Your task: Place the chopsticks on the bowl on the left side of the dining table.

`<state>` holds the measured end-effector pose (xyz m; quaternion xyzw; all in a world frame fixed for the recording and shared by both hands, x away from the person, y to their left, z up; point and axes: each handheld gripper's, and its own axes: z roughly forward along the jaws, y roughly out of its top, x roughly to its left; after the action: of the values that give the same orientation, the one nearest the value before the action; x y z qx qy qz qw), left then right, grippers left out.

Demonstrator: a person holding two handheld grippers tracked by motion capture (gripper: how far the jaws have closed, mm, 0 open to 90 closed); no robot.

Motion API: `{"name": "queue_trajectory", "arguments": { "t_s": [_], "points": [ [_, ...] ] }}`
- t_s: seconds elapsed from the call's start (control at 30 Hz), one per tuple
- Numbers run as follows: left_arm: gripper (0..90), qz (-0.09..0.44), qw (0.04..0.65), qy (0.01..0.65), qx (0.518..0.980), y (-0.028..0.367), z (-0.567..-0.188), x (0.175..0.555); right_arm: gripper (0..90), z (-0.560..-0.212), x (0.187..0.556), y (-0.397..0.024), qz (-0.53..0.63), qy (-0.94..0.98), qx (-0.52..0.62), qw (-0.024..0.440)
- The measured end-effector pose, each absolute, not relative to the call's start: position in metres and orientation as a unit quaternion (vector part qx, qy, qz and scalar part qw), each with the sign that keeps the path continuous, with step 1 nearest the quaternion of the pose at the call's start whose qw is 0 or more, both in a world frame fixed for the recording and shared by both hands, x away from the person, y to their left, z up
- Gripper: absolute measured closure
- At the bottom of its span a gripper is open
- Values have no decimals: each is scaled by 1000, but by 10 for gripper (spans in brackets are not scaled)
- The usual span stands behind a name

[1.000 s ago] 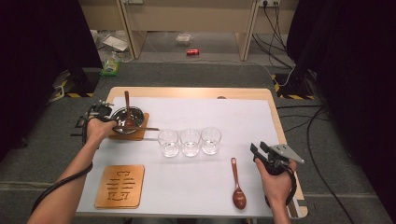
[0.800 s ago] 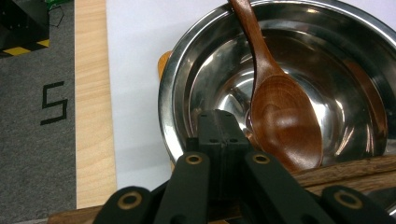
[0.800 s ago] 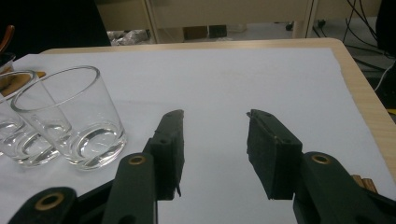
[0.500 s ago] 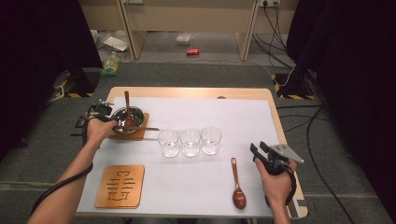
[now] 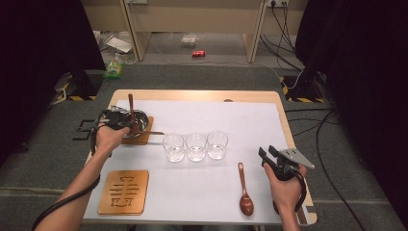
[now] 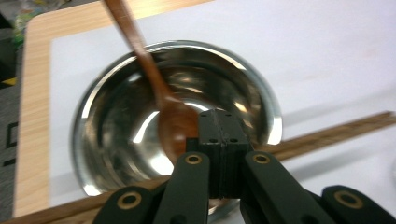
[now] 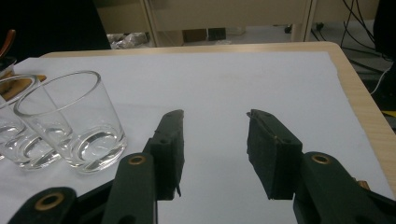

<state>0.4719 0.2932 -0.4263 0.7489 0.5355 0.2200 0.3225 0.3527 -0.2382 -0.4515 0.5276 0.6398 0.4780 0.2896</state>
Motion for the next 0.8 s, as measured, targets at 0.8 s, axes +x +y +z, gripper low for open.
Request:
{"name": "queue_trajectory", "arguments": {
  "t_s": [0.8],
  "points": [
    [895,201,329,496,778,259,-441,454,564,-452,352,-238,478,639,529,288]
  ]
}}
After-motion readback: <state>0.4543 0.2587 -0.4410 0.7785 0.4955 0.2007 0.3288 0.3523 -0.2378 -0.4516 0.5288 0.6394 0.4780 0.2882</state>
